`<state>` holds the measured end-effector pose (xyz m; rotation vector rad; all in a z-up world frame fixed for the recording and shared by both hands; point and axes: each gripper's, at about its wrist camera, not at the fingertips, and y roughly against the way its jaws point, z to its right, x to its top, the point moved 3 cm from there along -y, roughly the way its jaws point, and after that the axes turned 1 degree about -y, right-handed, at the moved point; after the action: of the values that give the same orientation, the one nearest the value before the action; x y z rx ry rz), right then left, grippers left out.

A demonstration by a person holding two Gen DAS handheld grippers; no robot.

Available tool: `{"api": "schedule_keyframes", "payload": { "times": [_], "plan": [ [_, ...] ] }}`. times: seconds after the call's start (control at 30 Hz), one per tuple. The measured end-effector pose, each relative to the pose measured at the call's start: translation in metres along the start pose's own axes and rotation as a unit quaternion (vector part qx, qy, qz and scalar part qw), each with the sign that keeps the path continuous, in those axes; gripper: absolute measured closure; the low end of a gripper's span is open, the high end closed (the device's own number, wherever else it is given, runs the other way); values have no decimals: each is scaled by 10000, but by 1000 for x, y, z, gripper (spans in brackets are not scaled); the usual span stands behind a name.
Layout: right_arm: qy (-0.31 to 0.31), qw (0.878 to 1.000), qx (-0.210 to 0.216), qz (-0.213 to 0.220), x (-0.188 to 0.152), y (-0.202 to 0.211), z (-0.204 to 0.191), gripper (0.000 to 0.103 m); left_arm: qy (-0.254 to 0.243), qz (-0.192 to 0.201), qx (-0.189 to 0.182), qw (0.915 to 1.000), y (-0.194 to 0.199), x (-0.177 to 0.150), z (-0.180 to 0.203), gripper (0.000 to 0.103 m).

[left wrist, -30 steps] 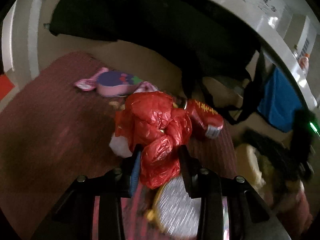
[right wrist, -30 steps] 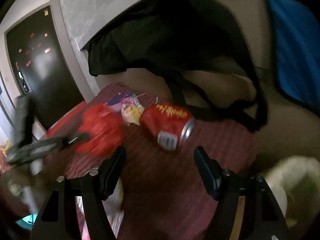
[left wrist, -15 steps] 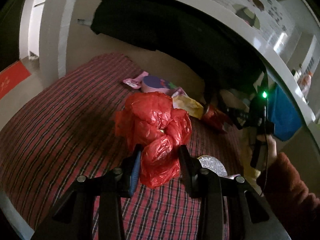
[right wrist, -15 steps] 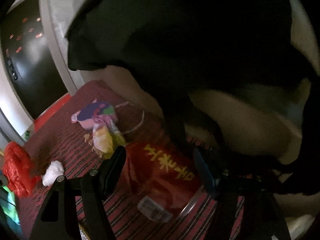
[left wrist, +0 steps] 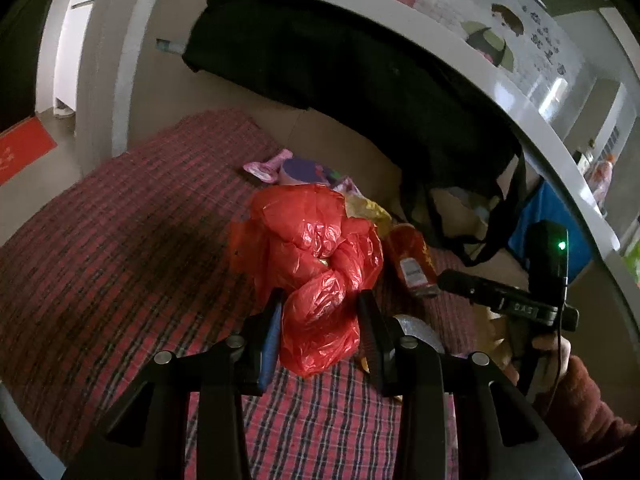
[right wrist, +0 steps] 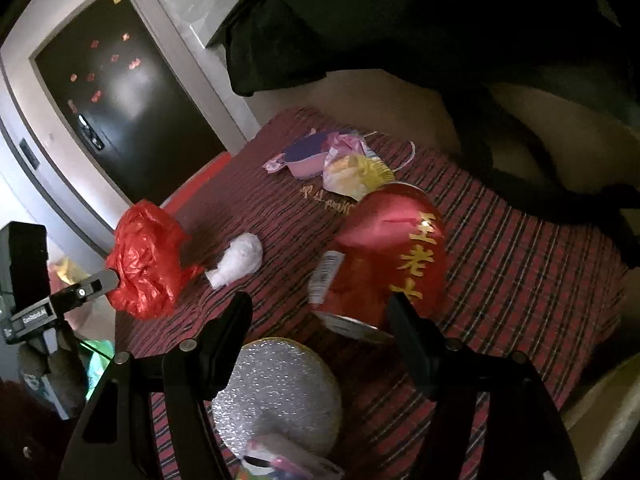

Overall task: Collect trash
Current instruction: 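Grasp the red plastic bag with the left tool while the right grasps the white tissue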

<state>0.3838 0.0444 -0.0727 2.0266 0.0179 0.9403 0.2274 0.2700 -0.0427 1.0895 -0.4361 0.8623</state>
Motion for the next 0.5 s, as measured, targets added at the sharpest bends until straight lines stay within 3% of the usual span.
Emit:
{"api": "schedule_keyframes", "payload": {
  "times": [0.17, 0.3, 0.43, 0.5],
  "plan": [
    [-139, 9971, -747, 100, 13, -7, 3, 35, 174, 289, 213, 9992, 19, 5, -22, 66],
    [53, 9976, -683, 23, 15, -4, -32, 35, 359, 410, 415, 9977, 28, 5, -48, 66],
    [-4, 9994, -352, -64, 11, -17, -78, 35, 578, 477, 386, 9964, 29, 3, -65, 66],
    [70, 9990, -436, -32, 10, -30, -95, 36, 598, 521, 365, 9962, 32, 2, -69, 66]
  ]
}}
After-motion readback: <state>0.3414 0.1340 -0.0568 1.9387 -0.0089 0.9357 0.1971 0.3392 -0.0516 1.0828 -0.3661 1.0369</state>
